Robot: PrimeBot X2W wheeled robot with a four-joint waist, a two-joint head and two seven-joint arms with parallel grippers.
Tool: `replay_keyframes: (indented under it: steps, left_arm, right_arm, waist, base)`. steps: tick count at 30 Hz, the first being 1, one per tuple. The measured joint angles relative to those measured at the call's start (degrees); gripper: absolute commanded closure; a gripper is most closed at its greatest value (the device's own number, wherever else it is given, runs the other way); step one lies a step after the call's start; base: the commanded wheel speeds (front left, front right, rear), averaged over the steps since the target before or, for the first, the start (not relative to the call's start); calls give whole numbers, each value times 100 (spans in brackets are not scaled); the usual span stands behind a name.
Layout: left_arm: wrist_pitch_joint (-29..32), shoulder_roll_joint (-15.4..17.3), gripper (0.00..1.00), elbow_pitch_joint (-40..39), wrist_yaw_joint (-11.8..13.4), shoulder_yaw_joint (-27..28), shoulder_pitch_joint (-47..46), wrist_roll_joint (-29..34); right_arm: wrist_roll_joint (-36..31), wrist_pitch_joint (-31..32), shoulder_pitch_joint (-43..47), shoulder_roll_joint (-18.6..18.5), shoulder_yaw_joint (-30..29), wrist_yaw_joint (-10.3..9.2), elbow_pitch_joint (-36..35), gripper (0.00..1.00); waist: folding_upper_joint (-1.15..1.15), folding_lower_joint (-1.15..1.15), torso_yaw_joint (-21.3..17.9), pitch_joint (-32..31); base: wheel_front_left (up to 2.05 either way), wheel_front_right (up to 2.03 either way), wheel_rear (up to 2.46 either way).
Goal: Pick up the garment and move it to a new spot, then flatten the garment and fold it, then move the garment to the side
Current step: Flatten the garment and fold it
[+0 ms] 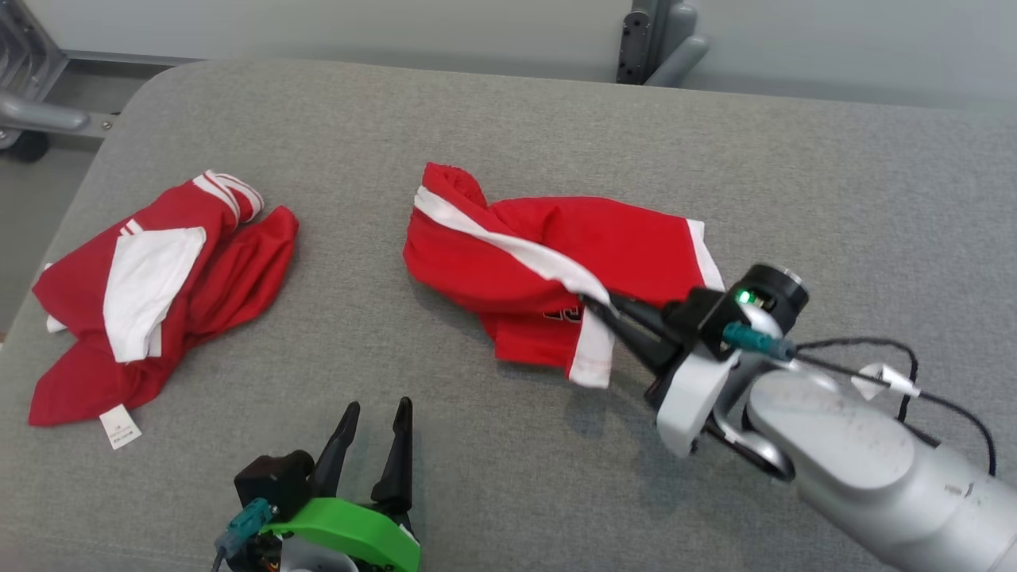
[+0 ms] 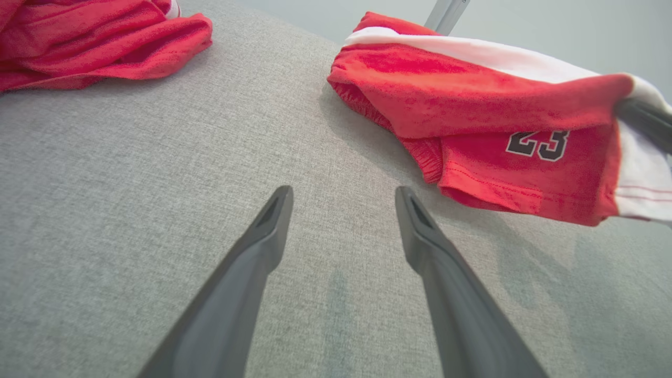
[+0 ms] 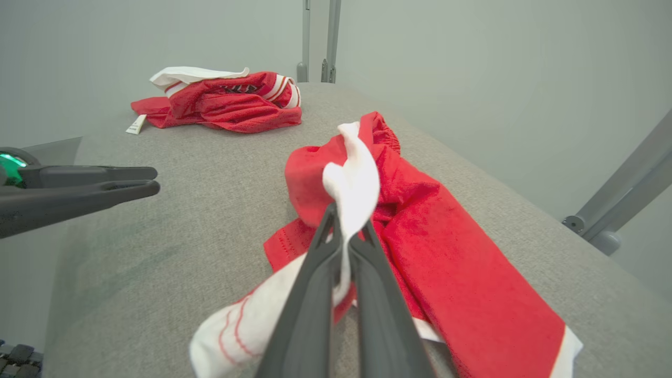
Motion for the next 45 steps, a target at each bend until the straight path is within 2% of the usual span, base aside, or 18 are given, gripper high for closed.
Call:
replay_keyframes:
  steps: [5, 12, 13, 14, 18, 24, 31, 32, 35, 40, 45]
  left_arm:
    - [0, 0, 0, 46, -66, -202, -240, 20]
    - [0, 4, 0, 24, -108, -668, -591, -137]
    - [0, 5, 0, 19, -113, -720, -614, -140]
    - [0, 3, 0, 0, -113, -753, -641, -163]
    - [0, 7, 0, -70, -79, -716, -695, -212]
    - [0, 5, 0, -74, -47, -566, -699, -216]
    - [0, -1, 0, -56, -55, -463, -689, -108]
    - [0, -1, 0, -56, -55, -463, -689, -108]
    - [0, 0, 0, -52, -56, -399, -654, -48]
    - [0, 0, 0, -33, -71, -368, -599, 13]
    - [0, -1, 0, -13, -81, -398, -560, 0]
  right_arm:
    - [-386, 0, -1017, -53, -589, 0, 610, 100]
    - [-1122, 140, -2675, -309, -927, 1, 2561, 100]
    - [-1241, 194, -2850, -342, -1060, 0, 2861, 53]
    - [-1325, 298, -3010, -370, -1218, 0, 3203, 0]
    - [-1745, 240, -3445, -363, -1893, -1, 4036, 0]
    - [-1875, 23, -2978, -23, -2564, -1, 4132, 0]
    - [-1549, 1, -1216, 10, -3417, -1, 2506, 0]
    - [-1549, 1, -1216, 10, -3417, -1, 2506, 0]
    - [-1455, 0, -405, 52, -3591, -1, 1885, 0]
    - [-1393, 0, 549, 127, -3398, -1, 1187, 0]
    - [-1534, 0, 1027, 165, -3010, -1, 769, 0]
  waist:
    - [0, 0, -194, 116]
    - [0, 0, 87, 304]
    - [0, 0, 156, 340]
    - [0, 0, 230, 385]
    - [0, 0, 498, 676]
    - [0, 0, 678, 1104]
    - [0, 0, 433, 1124]
    - [0, 0, 433, 1124]
    - [0, 0, 287, 1022]
    - [0, 0, -4, 827]
    - [0, 0, -157, 763]
  base:
    - [0, 0, 0]
    - [0, 0, 0]
    - [0, 0, 0]
    - [0, 0, 0]
    - [0, 0, 0]
    - [0, 0, 0]
    - [0, 0, 0]
    - [0, 0, 0]
    - [0, 0, 0]
    - [0, 0, 0]
    - [0, 0, 0]
